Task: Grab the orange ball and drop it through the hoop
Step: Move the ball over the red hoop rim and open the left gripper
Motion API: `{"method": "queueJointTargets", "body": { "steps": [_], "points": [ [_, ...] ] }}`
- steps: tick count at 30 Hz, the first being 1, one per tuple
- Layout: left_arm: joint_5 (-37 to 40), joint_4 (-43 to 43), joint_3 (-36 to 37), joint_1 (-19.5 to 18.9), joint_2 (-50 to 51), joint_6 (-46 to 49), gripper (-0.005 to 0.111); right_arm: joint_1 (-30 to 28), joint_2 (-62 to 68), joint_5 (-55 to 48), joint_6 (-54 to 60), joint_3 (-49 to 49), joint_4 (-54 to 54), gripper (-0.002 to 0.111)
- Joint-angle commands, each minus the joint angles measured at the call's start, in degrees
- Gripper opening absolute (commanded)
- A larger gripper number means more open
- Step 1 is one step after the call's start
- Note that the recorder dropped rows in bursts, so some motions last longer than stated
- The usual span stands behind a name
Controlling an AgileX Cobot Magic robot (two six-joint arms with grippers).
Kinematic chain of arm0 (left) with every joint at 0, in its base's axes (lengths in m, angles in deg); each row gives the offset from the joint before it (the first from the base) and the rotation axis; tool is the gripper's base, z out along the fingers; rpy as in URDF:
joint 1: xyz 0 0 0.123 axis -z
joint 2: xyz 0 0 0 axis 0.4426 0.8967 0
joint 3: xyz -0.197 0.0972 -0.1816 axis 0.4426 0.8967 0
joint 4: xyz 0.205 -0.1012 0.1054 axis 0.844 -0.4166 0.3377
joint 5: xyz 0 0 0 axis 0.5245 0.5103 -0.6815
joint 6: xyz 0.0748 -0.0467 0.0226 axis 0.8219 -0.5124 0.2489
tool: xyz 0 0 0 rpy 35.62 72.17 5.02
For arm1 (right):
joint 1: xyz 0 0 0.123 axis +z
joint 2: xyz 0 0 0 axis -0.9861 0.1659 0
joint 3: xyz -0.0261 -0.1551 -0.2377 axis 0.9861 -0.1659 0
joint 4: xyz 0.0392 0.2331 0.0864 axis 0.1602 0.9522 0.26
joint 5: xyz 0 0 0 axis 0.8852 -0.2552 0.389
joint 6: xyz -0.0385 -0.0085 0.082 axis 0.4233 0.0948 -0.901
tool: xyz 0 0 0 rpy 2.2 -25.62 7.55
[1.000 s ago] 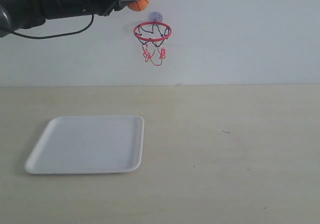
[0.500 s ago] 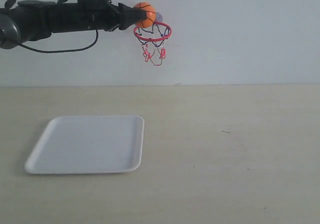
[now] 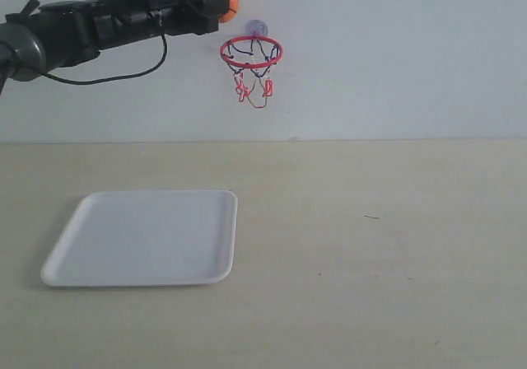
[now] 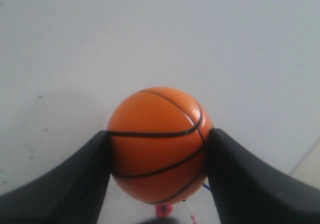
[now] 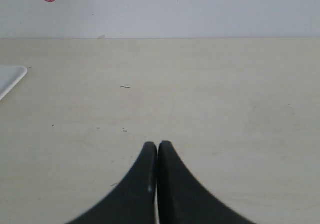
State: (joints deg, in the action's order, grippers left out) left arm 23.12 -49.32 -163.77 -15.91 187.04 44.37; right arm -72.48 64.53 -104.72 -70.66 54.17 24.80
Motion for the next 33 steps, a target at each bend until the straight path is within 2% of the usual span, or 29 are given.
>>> {"method": "queueJointTargets", "body": {
  "steps": [1, 10, 13, 33],
  "points": [
    [-3.5, -3.5, -0.4, 0.1, -0.3, -0.6, 0.004, 0.0, -0.2, 0.2, -0.2, 0.0, -0.1, -0.001],
    [11.0, -3.5, -2.7, 0.1, 4.1, -8.5, 0.004, 0.0, -0.2, 0.2, -0.2, 0.0, -0.1, -0.001],
    [12.6, -3.6, -4.2, 0.1, 6.4, -10.9, 0.004, 0.0, -0.2, 0.2, -0.2, 0.0, -0.1, -0.001],
    [11.0, -2.5, -4.8, 0.1, 8.1, -11.4, 0.004, 0.0, -0.2, 0.2, 0.0, 0.0, -0.1, -0.001]
  ]
}}
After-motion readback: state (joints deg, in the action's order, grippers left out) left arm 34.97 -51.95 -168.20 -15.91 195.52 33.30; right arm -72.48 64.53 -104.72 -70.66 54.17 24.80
